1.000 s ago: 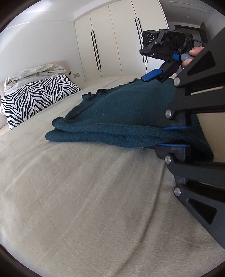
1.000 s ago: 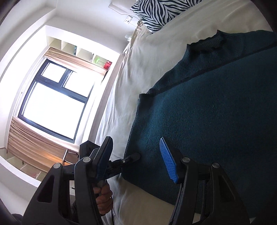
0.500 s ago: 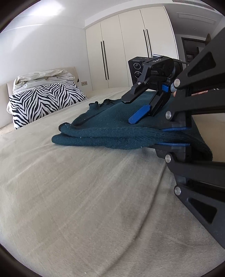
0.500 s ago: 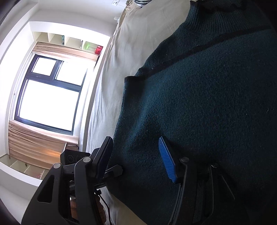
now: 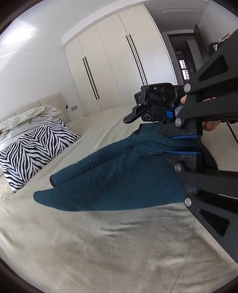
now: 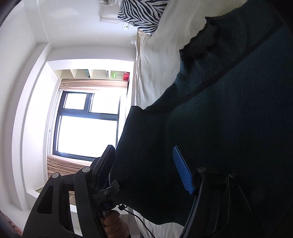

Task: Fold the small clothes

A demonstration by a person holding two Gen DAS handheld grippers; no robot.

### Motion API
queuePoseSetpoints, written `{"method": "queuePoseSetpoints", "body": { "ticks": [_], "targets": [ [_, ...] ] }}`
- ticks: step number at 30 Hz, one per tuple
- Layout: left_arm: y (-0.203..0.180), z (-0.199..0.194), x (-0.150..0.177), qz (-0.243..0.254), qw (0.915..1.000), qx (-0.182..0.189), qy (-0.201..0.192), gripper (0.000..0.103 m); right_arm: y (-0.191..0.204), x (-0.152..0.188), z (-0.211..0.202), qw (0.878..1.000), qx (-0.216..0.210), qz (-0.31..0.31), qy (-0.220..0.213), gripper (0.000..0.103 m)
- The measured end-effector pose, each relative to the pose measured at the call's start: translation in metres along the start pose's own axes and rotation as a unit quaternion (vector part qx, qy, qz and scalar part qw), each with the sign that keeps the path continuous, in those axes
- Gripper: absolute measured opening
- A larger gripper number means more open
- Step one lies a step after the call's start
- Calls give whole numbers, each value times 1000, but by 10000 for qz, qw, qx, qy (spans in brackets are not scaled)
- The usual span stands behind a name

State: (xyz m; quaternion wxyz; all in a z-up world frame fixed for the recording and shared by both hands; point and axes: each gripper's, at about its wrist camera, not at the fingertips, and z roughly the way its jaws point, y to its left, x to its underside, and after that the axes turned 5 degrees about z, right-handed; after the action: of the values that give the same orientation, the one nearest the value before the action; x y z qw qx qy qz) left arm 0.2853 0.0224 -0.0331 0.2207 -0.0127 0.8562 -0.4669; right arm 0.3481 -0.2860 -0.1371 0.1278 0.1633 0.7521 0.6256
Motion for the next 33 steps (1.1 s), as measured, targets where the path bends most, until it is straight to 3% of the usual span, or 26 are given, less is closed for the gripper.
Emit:
{"method": "queuePoseSetpoints", "body": {
  "ticks": [2,6,10,12,16,18,23,26,28,29,30,33],
  "targets": [
    [-23,34,2,187,9996,16,187,10,-1,-12,-29,9998,-76,59,-149,76],
    [-57,108,20,620,9961,-123,617,10,-12,-34,-87,9990,-50,137,-423,76],
    [-56,167,46,595,9926,-167,1049,11,-37,-49,-132,9969,115,394,-676,78],
    [-49,185,58,517,9910,-113,1229,17,-52,-51,-144,9959,263,516,-689,76],
    [-54,178,66,644,9908,213,1170,49,-63,-52,-141,9969,229,442,-608,76],
    [-59,162,66,753,9904,238,1136,56,-58,-50,-127,9970,410,335,-558,76],
    [-56,104,59,1026,9921,207,693,57,-49,-46,-108,9955,847,86,-405,76],
    [-44,86,49,1023,9934,-13,516,57,-46,-44,-98,9905,1334,-134,-289,62],
    [-36,84,42,898,9947,-97,492,57,-47,-43,-90,9845,1729,-206,-233,40],
    [-31,82,38,862,9951,-137,472,57,-49,-42,-89,9800,1962,-230,-236,24],
    [-31,80,37,862,9952,-125,451,57,-49,-42,-88,9762,2134,-284,-270,17],
    [-39,76,34,1069,9931,-148,449,57,-38,-43,-90,9689,2376,-565,-393,14]
  ]
}}
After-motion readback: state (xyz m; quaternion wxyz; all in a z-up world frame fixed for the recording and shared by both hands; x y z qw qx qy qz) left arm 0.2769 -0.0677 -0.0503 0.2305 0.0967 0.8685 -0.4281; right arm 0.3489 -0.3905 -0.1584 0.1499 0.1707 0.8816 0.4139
